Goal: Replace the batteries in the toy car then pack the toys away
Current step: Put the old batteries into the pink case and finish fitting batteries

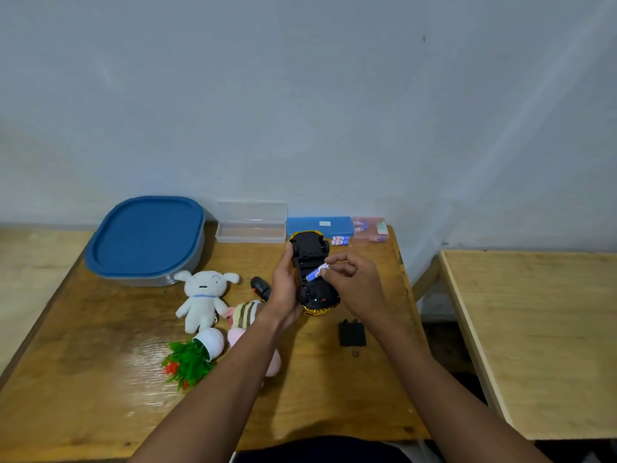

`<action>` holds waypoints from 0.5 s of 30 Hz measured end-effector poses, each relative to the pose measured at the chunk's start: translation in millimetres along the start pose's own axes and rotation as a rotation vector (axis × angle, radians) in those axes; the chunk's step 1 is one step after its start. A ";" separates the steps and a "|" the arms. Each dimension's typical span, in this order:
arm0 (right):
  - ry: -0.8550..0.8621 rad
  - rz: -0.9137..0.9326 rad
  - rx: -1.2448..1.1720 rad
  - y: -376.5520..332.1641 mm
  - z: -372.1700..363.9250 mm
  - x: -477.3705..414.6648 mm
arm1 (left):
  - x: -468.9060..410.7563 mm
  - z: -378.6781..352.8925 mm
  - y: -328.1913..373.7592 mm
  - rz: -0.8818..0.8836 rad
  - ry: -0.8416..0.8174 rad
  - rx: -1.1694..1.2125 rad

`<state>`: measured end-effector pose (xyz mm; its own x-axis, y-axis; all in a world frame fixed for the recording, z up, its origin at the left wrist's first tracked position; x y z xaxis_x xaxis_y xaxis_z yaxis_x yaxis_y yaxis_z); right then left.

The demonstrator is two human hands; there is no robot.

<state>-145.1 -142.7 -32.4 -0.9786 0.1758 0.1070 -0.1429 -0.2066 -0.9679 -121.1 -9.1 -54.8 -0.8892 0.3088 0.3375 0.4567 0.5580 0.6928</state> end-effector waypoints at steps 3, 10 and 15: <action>0.007 -0.005 0.008 0.9 -1.6 -0.1 | -0.7 0.9 0.8 0.003 -0.001 -0.004; 0.031 0.013 0.018 1.6 -3.8 2.0 | -2.3 2.3 -1.2 -0.009 0.022 -0.014; 0.163 0.112 0.142 2.1 -9.6 6.1 | -6.1 0.9 -1.0 -0.040 0.060 0.020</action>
<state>-149.9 -132.8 -36.0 -0.9543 0.2947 -0.0488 -0.0653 -0.3652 -0.9286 -116.1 -10.8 -58.1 -0.9065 0.2397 0.3477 0.4207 0.5847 0.6937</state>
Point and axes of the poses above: each hand's wrist, its own x-axis away from the middle knuckle, its own z-axis out of the back of the hand, y = z × x, the point moved 1 cm from there along -x, towards the middle knuckle, and after that the axes turned 1 degree about -z, right-handed, at the moved point
